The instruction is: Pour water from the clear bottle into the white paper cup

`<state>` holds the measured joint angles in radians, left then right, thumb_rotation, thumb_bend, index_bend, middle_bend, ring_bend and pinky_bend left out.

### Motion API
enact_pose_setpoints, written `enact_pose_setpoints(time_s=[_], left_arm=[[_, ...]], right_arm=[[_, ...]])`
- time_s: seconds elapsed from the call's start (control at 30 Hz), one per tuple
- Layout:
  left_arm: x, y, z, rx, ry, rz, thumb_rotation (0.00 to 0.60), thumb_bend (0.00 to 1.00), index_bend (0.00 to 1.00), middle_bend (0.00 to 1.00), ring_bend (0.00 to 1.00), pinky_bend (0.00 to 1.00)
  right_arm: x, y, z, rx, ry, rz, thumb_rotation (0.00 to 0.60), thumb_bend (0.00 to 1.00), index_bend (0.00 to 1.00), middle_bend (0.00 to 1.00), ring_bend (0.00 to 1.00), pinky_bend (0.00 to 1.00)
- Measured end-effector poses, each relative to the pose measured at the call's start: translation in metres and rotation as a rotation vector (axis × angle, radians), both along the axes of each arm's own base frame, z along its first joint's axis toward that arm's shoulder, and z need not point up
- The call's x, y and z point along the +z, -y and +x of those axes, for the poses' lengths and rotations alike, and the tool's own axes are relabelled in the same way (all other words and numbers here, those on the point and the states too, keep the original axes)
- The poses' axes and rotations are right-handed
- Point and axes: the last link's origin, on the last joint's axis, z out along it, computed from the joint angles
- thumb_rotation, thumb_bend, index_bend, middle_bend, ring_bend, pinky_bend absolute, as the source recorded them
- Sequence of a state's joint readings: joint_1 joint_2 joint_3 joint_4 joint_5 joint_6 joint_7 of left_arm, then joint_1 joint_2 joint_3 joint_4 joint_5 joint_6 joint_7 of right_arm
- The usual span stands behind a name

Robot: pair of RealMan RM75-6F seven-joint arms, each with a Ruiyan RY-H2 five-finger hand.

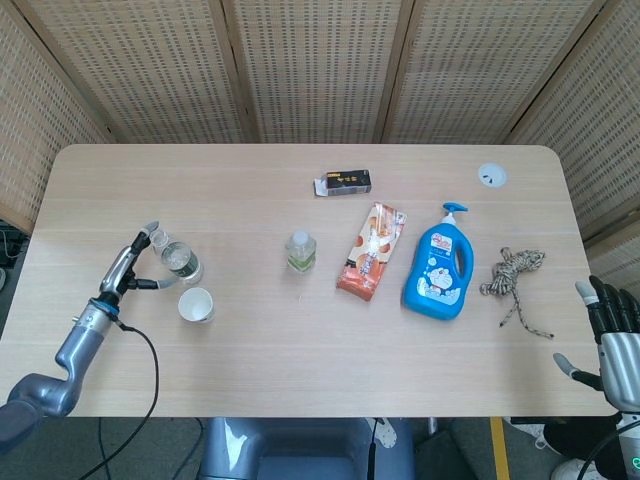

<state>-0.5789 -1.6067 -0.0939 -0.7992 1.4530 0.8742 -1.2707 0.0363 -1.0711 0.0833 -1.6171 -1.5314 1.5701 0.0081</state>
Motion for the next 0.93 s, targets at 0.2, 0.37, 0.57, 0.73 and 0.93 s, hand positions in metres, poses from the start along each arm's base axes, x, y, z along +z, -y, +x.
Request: enact_pose_setpoints(time_s=[0.2, 0.37, 0.57, 0.73, 0.93], left_arm=[[0.041, 0.008, -0.011, -0.029, -0.109, -0.051, 0.600, 0.15, 0.00, 0.00, 0.00, 0.00], [0.086, 0.018, -0.022, -0.036, -0.226, -0.055, 0.600, 0.15, 0.00, 0.00, 0.00, 0.00], [0.110, 0.039, -0.028, -0.066, -0.403, 0.025, 0.600, 0.13, 0.00, 0.00, 0.00, 0.00], [0.122, 0.069, -0.015, -0.105, -0.595, 0.157, 0.600, 0.13, 0.00, 0.00, 0.00, 0.00], [0.132, 0.118, 0.012, -0.092, -0.753, 0.333, 0.600, 0.11, 0.00, 0.00, 0.00, 0.00]], right_arm=[[0.001, -0.002, 0.001, 0.008, 0.004, -0.004, 0.600, 0.00, 0.00, 0.00, 0.00, 0.00], [0.003, -0.003, 0.001, 0.011, 0.009, -0.008, 0.600, 0.00, 0.00, 0.00, 0.00, 0.00], [0.003, -0.003, 0.001, 0.010, 0.010, -0.008, 0.600, 0.00, 0.00, 0.00, 0.00, 0.00], [0.004, -0.004, 0.002, 0.015, 0.013, -0.008, 0.600, 0.00, 0.00, 0.00, 0.00, 0.00], [0.008, -0.006, 0.002, 0.023, 0.028, -0.017, 0.600, 0.00, 0.00, 0.00, 0.00, 0.00]])
